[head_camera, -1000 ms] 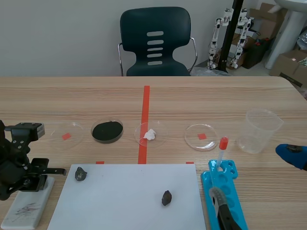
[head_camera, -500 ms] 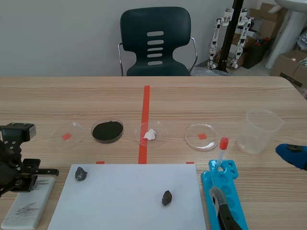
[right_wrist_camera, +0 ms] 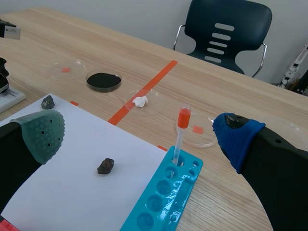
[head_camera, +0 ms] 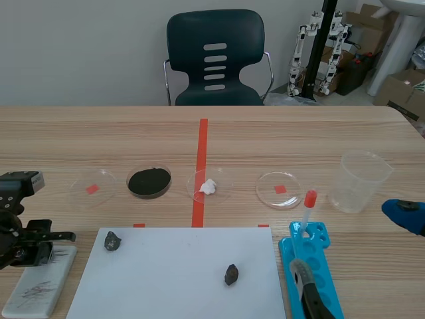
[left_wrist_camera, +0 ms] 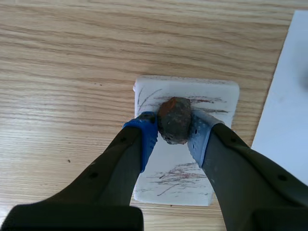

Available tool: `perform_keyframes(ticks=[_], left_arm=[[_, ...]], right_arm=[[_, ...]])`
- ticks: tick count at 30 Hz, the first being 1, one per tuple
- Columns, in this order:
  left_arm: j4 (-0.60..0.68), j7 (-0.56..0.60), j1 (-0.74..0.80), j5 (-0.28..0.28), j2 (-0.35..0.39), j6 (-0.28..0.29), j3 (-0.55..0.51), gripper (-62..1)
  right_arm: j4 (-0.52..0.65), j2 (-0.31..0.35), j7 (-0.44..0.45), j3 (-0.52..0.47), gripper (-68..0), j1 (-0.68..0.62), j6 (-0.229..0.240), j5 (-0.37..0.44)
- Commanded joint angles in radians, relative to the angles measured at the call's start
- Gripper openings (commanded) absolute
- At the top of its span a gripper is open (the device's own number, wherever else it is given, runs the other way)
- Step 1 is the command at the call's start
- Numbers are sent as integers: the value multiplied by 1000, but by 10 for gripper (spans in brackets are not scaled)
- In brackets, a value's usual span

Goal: Rub the mineral on the streak plate

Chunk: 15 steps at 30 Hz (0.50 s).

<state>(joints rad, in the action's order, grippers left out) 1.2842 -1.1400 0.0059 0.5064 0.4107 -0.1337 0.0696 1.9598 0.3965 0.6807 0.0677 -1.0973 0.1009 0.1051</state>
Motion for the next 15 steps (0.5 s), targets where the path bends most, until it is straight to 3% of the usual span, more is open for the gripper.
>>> perform_keyframes(ticks=[1, 8, 11, 15], left_arm=[[-7, -4, 19, 68, -33, 19, 21, -539], [-7, -1, 19, 86, -33, 34, 21, -539], [-3, 16, 20, 120, -33, 60, 21, -539], [61, 71, 54, 142, -32, 74, 21, -539]], right_arm=[[8, 11, 18, -1, -20, -2, 1, 11], [8, 11, 18, -1, -20, -2, 1, 11], [8, 11, 18, -1, -20, -2, 1, 11], [8, 11, 18, -1, -20, -2, 1, 11]])
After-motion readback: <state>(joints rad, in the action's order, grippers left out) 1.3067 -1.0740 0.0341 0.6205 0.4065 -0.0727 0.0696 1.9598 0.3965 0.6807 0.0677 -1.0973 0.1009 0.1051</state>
